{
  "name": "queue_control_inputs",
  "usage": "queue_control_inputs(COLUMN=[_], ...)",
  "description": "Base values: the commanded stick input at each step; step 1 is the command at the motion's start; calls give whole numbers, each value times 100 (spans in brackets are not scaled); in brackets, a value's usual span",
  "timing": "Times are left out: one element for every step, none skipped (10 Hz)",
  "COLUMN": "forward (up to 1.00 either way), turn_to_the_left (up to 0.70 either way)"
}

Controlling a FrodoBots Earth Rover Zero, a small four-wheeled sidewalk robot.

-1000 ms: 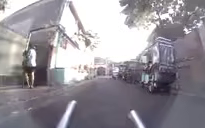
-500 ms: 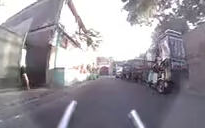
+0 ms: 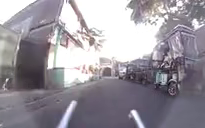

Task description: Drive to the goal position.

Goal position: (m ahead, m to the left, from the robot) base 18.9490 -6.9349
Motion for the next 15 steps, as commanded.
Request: queue_control_inputs(forward=[85,85,85,85,85,85,85,85,85,85,85,85,85,85,85], turn_to_the_left=[-34,-34,-34,-34,-34,-34,-34,-30,-6,0,0,0,0,0,0])
